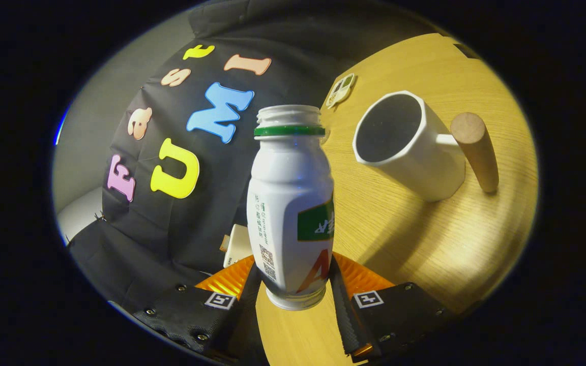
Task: Take the bottle from table, then pour the juice into the cup, finally place the bottle on the coaster
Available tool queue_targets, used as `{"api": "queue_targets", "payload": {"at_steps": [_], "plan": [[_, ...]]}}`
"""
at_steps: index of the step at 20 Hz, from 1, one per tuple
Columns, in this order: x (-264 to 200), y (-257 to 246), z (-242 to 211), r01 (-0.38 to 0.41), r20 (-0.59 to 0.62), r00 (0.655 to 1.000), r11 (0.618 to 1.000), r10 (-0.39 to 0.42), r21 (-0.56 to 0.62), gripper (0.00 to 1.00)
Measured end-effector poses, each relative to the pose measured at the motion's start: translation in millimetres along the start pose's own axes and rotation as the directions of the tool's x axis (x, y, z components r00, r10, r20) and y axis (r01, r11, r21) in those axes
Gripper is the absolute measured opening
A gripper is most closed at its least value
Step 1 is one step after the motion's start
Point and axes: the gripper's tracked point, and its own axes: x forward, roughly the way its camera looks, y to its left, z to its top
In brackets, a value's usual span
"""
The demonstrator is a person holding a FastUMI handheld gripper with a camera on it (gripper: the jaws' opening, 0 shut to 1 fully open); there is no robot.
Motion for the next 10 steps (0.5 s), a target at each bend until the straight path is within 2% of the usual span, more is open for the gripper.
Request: {"api": "queue_targets", "payload": {"at_steps": [10], "plan": [[-0.9,-2.1,-2.3,0.037,-0.04,0.999,0.981,-0.03,0.19,0.69]]}}
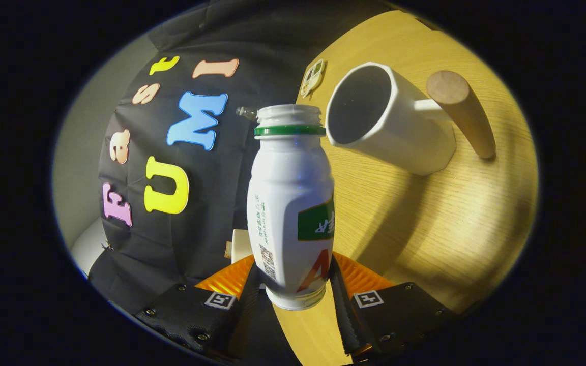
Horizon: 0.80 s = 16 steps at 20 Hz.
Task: Take the bottle from table, then pour the juice into the cup, finally place the bottle on the coaster
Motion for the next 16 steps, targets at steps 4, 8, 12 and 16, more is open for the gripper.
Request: {"api": "queue_targets", "payload": {"at_steps": [4,8,12,16], "plan": [[5,2,5,0.009,-0.01,1.0,0.998,-0.008,0.058,0.69],[5,4,10,0.02,-0.013,1.0,0.993,-0.018,0.115,0.7],[5,12,10,0.013,-0.009,1.0,0.985,-0.012,0.172,0.7],[1,14,11,0.018,-0.013,1.0,0.978,-0.015,0.207,0.69]]}}
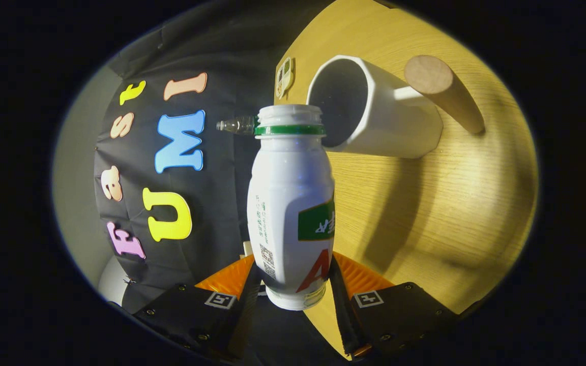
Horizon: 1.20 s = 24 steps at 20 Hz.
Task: Take the bottle from table, then pour the juice into the cup, finally place the bottle on the coaster
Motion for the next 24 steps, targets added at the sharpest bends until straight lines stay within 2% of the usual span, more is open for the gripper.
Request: {"api": "queue_targets", "payload": {"at_steps": [24], "plan": [[-12,20,-8,0.038,-0.102,0.995,0.981,-0.019,0.188,0.7]]}}
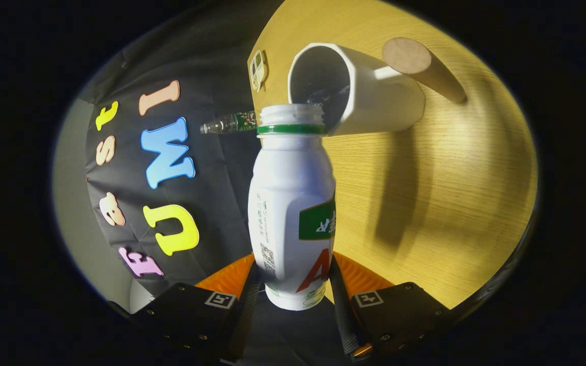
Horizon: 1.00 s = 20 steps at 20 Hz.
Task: Take the bottle from table, then pour the juice into the cup, finally place the bottle on the coaster
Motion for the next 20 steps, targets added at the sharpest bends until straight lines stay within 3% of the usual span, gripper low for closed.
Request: {"api": "queue_targets", "payload": {"at_steps": [20], "plan": [[-5,23,-3,0.018,-0.04,0.999,0.99,-0.012,0.141,0.7]]}}
